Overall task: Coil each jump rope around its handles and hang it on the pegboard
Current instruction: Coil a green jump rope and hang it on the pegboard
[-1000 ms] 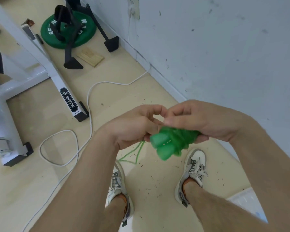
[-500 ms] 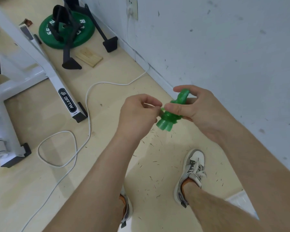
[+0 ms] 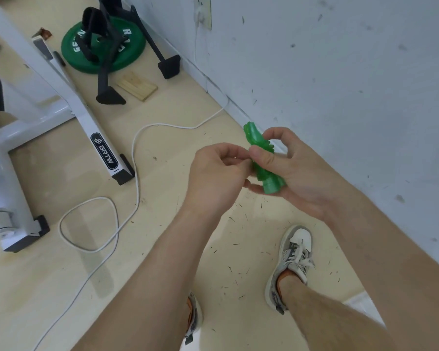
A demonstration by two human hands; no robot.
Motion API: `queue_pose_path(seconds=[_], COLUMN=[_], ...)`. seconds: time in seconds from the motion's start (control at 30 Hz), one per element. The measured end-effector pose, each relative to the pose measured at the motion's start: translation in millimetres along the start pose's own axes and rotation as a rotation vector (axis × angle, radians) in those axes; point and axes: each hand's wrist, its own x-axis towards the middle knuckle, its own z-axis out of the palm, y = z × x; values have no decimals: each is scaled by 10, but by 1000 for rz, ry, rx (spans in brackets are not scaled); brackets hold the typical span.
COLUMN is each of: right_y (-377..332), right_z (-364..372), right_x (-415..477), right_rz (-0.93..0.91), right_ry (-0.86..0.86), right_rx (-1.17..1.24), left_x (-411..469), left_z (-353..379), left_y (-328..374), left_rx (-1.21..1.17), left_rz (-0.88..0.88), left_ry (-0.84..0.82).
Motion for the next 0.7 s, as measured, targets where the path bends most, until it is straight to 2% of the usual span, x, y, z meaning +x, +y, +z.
queue_pose_path(seconds=[0.07, 0.13, 0.23, 0.3, 0.37, 0.47, 0.6, 0.7], right_y=[-16, -18, 58, 100, 93, 27, -109, -209], right_z=[48, 43, -67, -106, -91, -34, 0, -13], right_x=[-23, -10, 50, 72, 80, 53, -74, -149], right_rz=[-3, -78, -165, -212, -246, -232, -49, -3], right_ry=[19, 162, 381, 401, 363, 216, -61, -181], right_rx=[-93, -279, -657, -820, -933, -1022, -862, -697], left_x=[-2, 9, -8, -33, -29, 26, 53, 67], left_z=[-9, -19, -29, -28, -55, -139, -224, -285], left_y=[0, -19, -43, -56, -50, -36, -20, 24], left_rx=[50, 243, 642, 769, 801, 771, 571, 332], left_rz=[10, 76, 243, 384, 513, 564, 423, 244], left_ry=[-49, -91, -90, -72, -40, -15, -81, -229])
